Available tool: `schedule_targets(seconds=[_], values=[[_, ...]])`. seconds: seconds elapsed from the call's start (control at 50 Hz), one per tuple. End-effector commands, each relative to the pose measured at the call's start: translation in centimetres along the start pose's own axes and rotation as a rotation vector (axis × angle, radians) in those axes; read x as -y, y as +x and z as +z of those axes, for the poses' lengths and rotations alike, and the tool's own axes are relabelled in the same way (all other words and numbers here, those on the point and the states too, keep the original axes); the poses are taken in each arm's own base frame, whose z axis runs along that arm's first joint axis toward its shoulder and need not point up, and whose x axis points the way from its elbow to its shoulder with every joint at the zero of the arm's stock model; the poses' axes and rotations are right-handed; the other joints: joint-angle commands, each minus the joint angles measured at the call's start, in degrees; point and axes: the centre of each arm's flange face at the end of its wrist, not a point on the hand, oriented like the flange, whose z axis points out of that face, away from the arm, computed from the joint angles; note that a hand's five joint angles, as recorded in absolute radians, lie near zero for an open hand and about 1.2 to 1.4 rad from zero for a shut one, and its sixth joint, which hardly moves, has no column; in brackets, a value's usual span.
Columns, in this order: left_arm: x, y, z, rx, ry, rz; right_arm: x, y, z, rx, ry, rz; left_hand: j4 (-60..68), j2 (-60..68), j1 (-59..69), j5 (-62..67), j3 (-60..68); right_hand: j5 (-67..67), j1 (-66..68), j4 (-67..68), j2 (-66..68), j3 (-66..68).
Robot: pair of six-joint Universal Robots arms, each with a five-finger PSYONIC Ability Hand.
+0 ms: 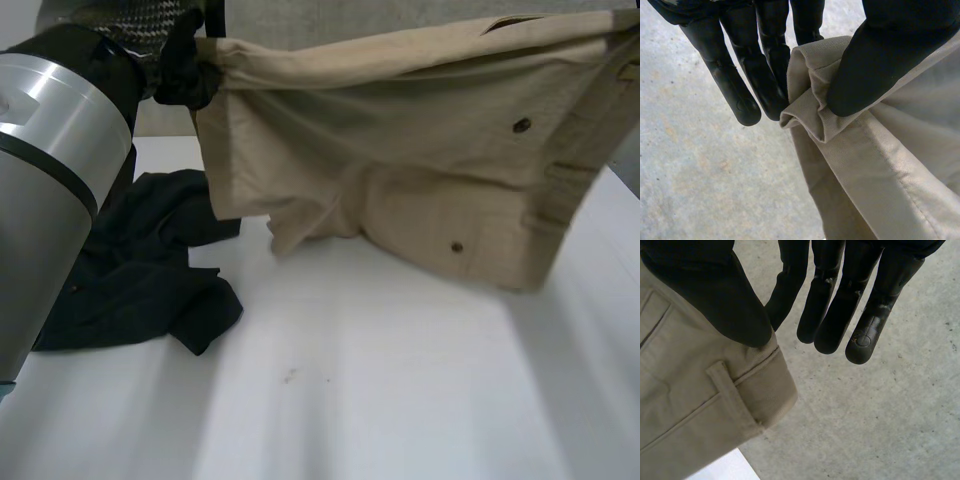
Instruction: Fold the laundry.
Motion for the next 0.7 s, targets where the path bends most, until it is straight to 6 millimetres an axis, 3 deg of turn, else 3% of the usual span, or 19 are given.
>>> schedule_targets(seconds=[0.02,0.06,0.14,0.2,0.3,0.36,0.4,0.44,0.46,0.5,0.54,0.56,0.64,0.7], values=[[-4.0,0.9,0.0,-0.033,-0.142,0.031,-2.5,-1.3,0.8,0.056,-0.098,0.032,11.3,11.7,17.6,14.3,12.6,12.8,23.7,11.7,12.9,12.2],[-6.4,1.5,0.8,-0.044,-0.208,0.049,-4.0,-1.9,1.4,0.076,-0.140,0.039,11.3,11.7,17.6,14.3,12.6,12.8,23.7,11.7,12.9,12.2],[-9.3,2.2,2.3,-0.056,-0.274,0.067,-7.5,-3.4,3.1,0.127,-0.230,0.065,11.3,11.7,17.6,14.3,12.6,12.8,23.7,11.7,12.9,12.2],[-10.7,2.1,3.7,-0.044,-0.296,0.081,-10.1,-4.7,4.5,0.167,-0.289,0.082,11.3,11.7,17.6,14.3,12.6,12.8,23.7,11.7,12.9,12.2],[-12.2,2.1,7.9,-0.009,-0.262,0.088,-11.6,-5.8,7.1,0.150,-0.274,0.088,11.3,11.7,17.6,14.3,12.6,12.8,23.7,11.7,12.9,12.2],[-11.2,1.8,10.0,0.017,-0.193,0.087,-10.1,-6.7,9.2,0.082,-0.163,0.072,11.3,11.7,17.6,14.3,12.6,12.8,23.7,11.7,12.9,12.2],[-9.1,1.1,12.2,0.059,-0.082,0.079,-8.7,-6.5,10.4,0.023,-0.079,0.071,11.3,11.7,17.6,14.3,12.6,12.8,23.7,11.7,12.9,12.2],[-7.0,0.3,13.5,0.095,0.015,0.065,-6.2,-5.5,12.1,-0.081,0.059,0.077,11.3,11.7,17.6,14.3,12.6,12.8,23.7,11.7,12.9,12.2],[-4.8,-0.3,14.5,0.127,0.117,0.050,-5.3,-5.0,12.5,-0.112,0.109,0.080,11.3,11.7,17.6,14.3,12.6,12.8,23.7,11.7,12.9,12.2],[-2.2,-1.0,15.1,0.157,0.224,0.031,-2.6,-3.3,13.3,-0.211,0.250,0.087,11.3,11.7,17.6,14.3,12.6,12.8,23.7,11.7,12.9,12.2],[0.8,-1.6,15.3,0.189,0.343,0.008,-1.2,-2.3,13.6,-0.262,0.325,0.094,11.3,11.7,17.6,14.3,12.6,12.8,23.7,11.7,12.9,12.2],[1.3,-1.7,15.2,0.194,0.366,0.004,-0.6,-1.9,13.7,-0.280,0.354,0.097,11.3,11.7,17.6,14.3,12.6,12.8,23.7,11.7,12.9,12.2],[1.2,-1.1,15.0,0.179,0.361,-0.001,-0.1,-2.8,13.2,-0.239,0.335,0.106,11.3,11.7,17.6,14.3,12.6,12.8,23.7,11.7,12.9,12.2],[-1.5,0.2,14.5,0.138,0.255,0.012,-1.6,-5.2,12.5,-0.139,0.230,0.139,11.3,11.7,17.6,14.3,12.6,12.8,23.7,11.7,12.9,12.2]])
